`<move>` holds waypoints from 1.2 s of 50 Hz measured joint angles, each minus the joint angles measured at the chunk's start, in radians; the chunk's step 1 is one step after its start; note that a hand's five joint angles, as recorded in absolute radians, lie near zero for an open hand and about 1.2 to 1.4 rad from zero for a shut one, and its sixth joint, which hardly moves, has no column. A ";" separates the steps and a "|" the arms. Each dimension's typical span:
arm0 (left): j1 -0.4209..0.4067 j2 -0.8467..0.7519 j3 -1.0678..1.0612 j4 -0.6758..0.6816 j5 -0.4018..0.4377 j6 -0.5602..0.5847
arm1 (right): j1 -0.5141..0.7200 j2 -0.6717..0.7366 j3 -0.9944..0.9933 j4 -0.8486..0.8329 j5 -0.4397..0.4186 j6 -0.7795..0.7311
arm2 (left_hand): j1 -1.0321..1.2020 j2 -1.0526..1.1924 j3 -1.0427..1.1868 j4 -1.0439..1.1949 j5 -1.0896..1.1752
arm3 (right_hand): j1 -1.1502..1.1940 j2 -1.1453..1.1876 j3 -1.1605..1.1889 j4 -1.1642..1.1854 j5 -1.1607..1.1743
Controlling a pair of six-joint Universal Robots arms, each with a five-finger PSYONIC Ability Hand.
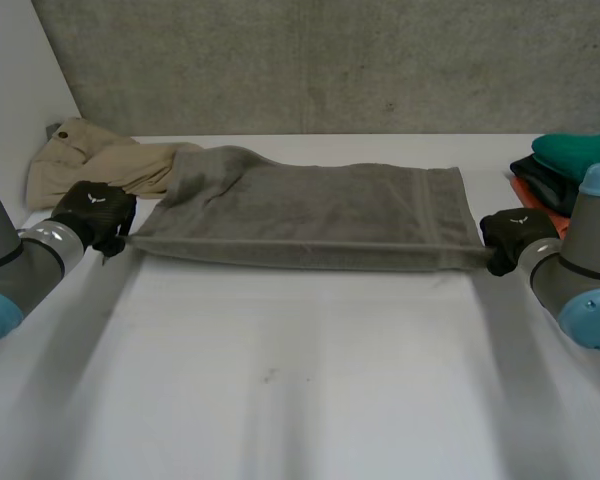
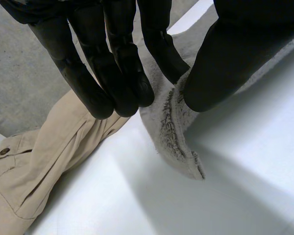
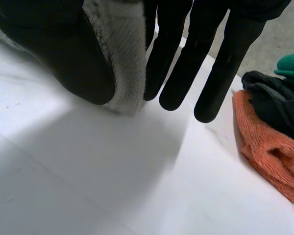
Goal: Fold the laundry.
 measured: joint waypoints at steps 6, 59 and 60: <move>-0.008 0.047 -0.038 -0.086 0.001 0.015 | -0.028 -0.106 0.046 0.079 -0.041 -0.031 | 0.000 0.000 0.000 0.000 0.000 | 0.000 0.000 0.001 0.000 0.000; -0.291 -0.464 0.943 -0.403 -0.249 0.270 | -0.054 0.162 -0.452 0.204 0.025 -0.193 | 0.000 0.000 0.000 0.000 0.000 | 0.000 0.000 0.001 0.000 0.013; -0.293 -0.490 0.981 -0.403 -0.251 0.276 | -0.049 0.182 -0.479 0.194 0.036 -0.195 | 0.000 0.000 0.000 0.000 0.000 | 0.000 0.000 0.001 0.000 0.013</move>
